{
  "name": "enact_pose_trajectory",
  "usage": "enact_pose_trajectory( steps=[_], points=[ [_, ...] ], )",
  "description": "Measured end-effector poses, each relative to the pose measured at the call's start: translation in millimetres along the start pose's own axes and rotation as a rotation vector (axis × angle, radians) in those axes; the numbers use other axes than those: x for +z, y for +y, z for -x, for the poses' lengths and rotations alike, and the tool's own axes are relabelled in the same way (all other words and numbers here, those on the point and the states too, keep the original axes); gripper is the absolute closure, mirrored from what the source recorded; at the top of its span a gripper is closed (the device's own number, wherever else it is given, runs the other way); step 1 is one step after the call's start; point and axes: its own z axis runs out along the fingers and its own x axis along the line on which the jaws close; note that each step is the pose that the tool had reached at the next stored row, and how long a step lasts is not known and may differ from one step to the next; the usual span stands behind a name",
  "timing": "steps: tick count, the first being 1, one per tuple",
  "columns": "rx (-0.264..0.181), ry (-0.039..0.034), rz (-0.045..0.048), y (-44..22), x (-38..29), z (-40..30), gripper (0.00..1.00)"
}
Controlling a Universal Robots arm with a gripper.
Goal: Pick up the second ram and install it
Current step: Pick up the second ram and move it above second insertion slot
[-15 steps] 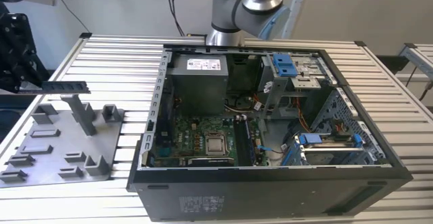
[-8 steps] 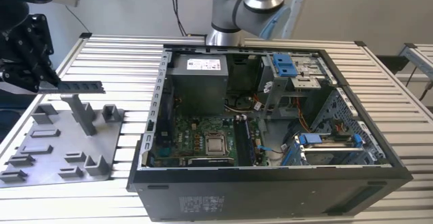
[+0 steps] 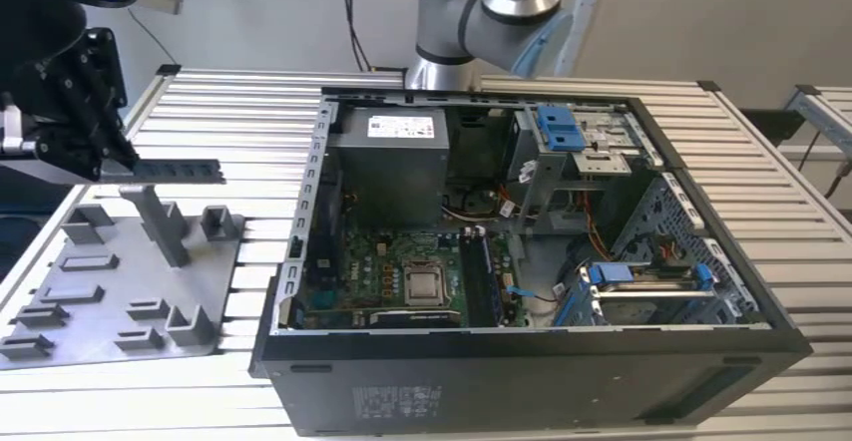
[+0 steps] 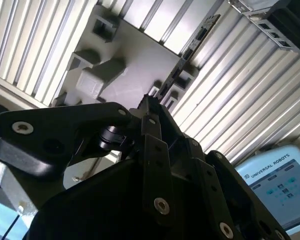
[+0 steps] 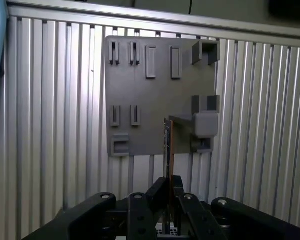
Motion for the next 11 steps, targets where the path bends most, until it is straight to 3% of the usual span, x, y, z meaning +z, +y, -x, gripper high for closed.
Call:
enact_pose_trajectory(
  steps=[4,11],
  points=[
    [0.002,0.0001,-0.0001,-7.0,0.2,0.9,0.83],
    [0.002,0.0001,-0.0002,-26.0,0.6,2.9,0.83]
  ],
)
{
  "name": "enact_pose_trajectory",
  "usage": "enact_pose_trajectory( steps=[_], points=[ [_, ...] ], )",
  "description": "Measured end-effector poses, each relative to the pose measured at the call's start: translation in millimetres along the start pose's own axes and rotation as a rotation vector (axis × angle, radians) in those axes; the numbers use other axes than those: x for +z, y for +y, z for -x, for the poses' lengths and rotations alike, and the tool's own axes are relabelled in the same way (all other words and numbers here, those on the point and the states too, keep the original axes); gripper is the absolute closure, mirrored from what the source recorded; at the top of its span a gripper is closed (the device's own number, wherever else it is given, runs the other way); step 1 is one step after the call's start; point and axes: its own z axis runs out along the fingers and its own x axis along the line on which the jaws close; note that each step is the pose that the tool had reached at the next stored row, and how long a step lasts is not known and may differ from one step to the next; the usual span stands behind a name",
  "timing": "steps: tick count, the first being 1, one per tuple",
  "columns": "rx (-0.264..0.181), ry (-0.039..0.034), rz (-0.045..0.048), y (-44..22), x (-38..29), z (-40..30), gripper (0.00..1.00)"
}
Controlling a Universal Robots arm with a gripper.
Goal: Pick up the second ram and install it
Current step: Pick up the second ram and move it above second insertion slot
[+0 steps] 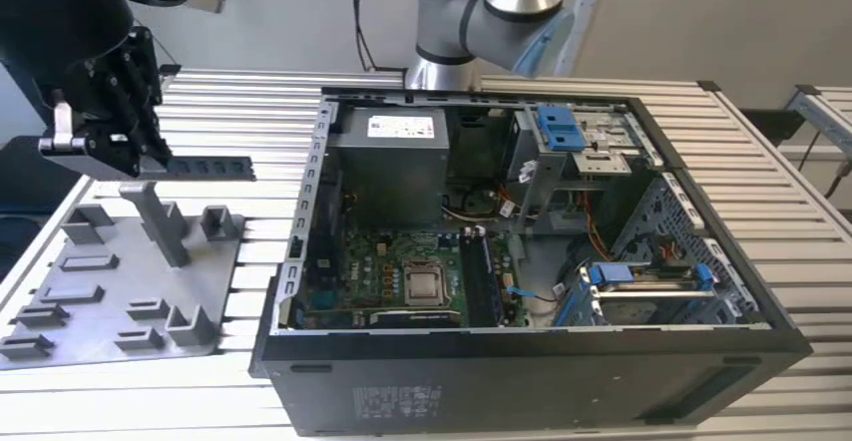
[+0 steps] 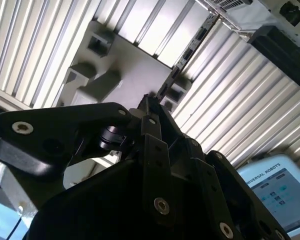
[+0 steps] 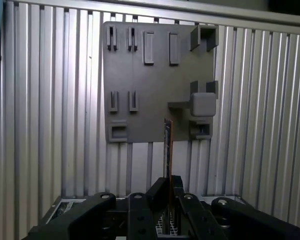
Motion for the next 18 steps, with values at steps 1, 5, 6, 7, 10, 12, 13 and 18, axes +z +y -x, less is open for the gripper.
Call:
enact_pose_trajectory(
  steps=[1,5,6,7,10,12,13,18],
  points=[
    [0.000,0.0000,0.0000,-2.8,0.0,-0.1,0.83],
    [0.000,0.0000,-0.0002,-6.1,0.4,0.5,0.83],
    [0.000,0.0001,0.0000,-6.8,0.4,0.8,0.83],
    [0.001,0.0001,0.0000,-7.5,0.5,1.1,0.83],
    [0.001,0.0008,0.0005,-14.5,0.5,1.1,0.83],
    [0.001,0.0011,0.0011,-21.2,0.6,1.0,0.83],
    [0.001,0.0011,0.0015,-24.3,0.6,1.0,0.83],
    [0.001,0.0011,0.0022,-38.4,0.7,1.2,0.83]
  ],
)
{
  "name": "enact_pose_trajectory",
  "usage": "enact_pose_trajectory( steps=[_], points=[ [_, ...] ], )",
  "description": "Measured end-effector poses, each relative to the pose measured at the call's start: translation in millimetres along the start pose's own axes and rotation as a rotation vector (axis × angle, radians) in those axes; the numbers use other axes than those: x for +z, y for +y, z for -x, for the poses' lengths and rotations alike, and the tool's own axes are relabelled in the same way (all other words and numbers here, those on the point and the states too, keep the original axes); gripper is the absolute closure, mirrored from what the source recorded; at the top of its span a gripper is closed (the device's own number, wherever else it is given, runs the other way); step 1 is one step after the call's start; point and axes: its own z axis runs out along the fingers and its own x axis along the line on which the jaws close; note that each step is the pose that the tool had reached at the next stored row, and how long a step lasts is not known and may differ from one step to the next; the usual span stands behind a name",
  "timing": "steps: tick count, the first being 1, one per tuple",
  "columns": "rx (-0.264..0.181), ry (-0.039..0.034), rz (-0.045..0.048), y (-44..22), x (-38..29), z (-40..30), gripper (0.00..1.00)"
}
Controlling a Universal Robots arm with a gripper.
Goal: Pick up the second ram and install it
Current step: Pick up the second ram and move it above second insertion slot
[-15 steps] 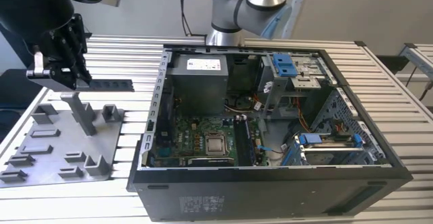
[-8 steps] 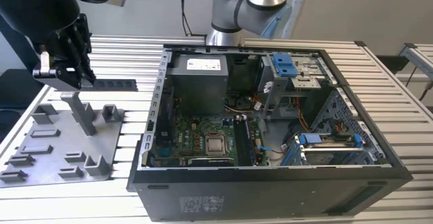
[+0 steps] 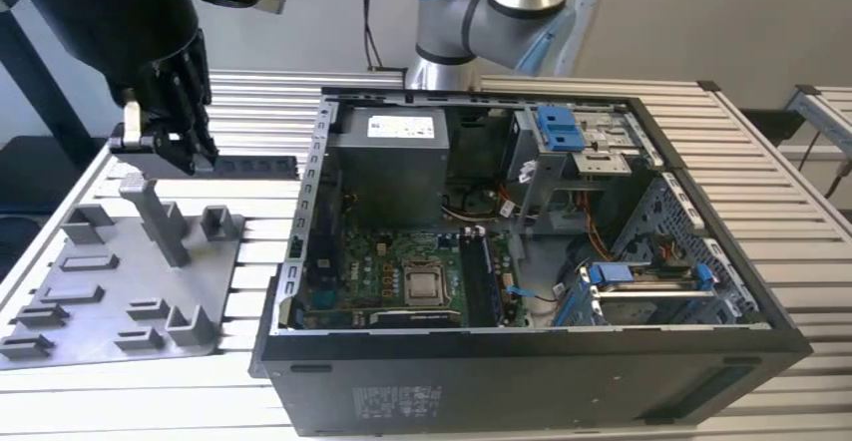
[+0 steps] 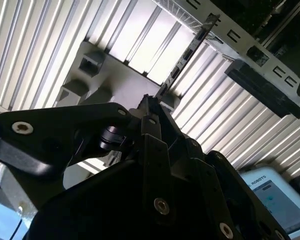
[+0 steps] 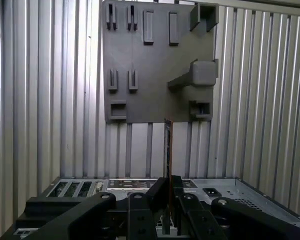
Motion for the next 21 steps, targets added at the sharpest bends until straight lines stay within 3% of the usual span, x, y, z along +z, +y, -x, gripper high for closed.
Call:
enact_pose_trajectory(
  steps=[11,21],
  points=[
    [0.000,-0.0001,0.0018,-32.9,0.1,0.3,0.83],
    [0.000,0.0000,0.0020,-55.2,0.3,1.2,0.83]
  ],
)
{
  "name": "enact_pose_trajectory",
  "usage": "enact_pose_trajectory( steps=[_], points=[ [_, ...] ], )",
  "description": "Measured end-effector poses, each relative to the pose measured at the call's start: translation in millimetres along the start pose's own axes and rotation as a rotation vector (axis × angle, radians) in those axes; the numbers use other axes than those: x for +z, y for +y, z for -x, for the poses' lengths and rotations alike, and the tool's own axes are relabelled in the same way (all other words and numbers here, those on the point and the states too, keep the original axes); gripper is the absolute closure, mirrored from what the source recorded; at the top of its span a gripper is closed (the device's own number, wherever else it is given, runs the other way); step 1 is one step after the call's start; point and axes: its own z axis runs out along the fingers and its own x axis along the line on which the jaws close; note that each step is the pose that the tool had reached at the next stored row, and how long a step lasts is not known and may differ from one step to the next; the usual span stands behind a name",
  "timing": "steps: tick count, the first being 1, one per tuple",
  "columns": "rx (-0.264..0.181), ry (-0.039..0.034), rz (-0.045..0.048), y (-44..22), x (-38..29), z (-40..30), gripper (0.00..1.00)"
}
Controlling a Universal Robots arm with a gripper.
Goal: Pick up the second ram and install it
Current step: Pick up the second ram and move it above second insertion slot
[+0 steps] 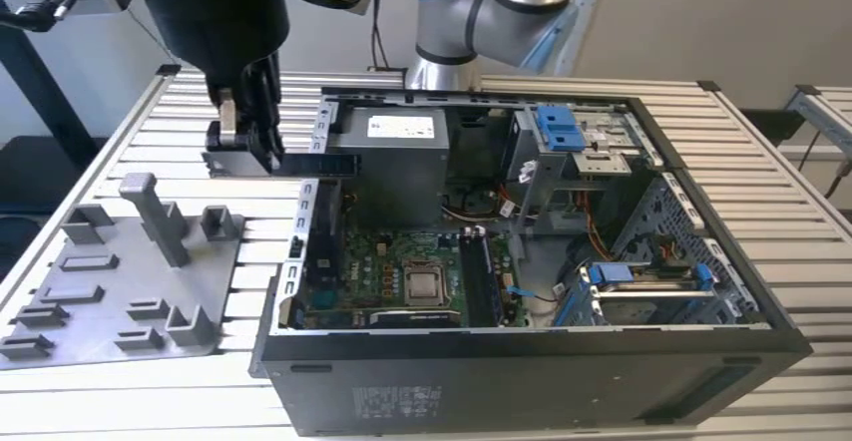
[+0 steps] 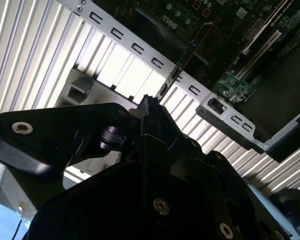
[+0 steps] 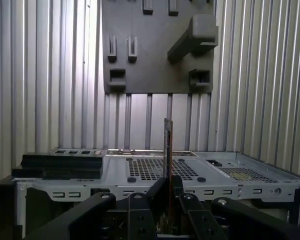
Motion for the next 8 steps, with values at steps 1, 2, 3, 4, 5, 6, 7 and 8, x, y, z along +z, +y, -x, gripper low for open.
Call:
enact_pose_trajectory(
  steps=[1,2,3,4,5,6,7,8],
  points=[
    [0.000,0.0000,0.0000,-2.9,0.0,0.1,0.83],
    [0.000,0.0000,0.0001,-5.4,0.0,0.1,0.83],
    [0.000,0.0000,0.0001,-8.2,0.0,0.2,0.83],
    [0.000,0.0000,0.0002,-11.4,0.0,0.3,0.83],
    [0.000,0.0000,0.0004,-15.1,0.1,0.4,0.83],
    [0.000,0.0000,0.0004,-18.4,0.1,0.6,0.83],
    [0.000,0.0000,0.0005,-21.5,0.2,0.9,0.83],
    [0.000,0.0000,0.0006,-25.6,0.2,1.1,0.83]
  ],
)
